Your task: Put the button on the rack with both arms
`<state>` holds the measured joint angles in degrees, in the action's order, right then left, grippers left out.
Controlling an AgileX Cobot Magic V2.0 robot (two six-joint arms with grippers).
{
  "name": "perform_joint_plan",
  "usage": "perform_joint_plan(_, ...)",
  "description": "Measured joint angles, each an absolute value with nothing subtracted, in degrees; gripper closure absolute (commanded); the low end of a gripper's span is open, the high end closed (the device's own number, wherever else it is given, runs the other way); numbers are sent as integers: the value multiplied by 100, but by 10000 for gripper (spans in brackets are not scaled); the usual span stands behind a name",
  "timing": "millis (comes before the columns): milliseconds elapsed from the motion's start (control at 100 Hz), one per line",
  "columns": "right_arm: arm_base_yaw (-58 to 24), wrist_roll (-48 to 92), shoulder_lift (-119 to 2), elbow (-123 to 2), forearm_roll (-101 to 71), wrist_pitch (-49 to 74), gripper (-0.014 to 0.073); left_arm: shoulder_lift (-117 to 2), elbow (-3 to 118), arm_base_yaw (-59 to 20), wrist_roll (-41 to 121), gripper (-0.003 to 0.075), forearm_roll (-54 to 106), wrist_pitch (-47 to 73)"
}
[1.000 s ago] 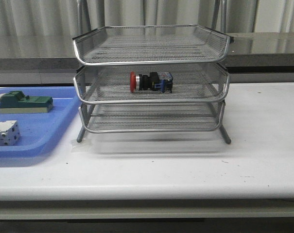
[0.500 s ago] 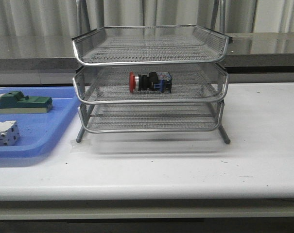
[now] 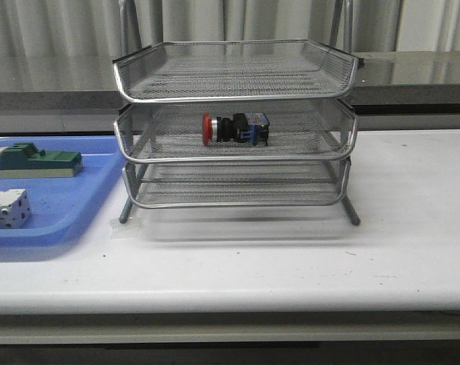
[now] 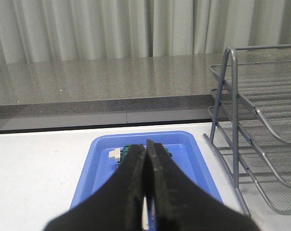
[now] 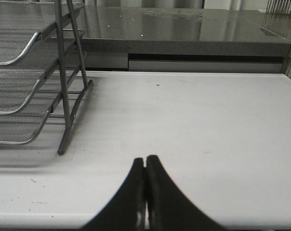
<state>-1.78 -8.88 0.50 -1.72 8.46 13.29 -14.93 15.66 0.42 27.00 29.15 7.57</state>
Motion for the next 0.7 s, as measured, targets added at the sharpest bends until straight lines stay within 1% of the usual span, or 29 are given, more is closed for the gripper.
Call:
perform_joint_plan(100,-170,-888,58,104,770,928,654,-1493,1566,42,2700,741,2915,757)
perform_joint_plan(260,-170,-888,58,149,739,586,654,-1493,1566,42,2700,741,2915,757)
perform_joint_plan(700,-170,-888,58,149,726,525,654,-1493,1566,42,2700,741,2915,757)
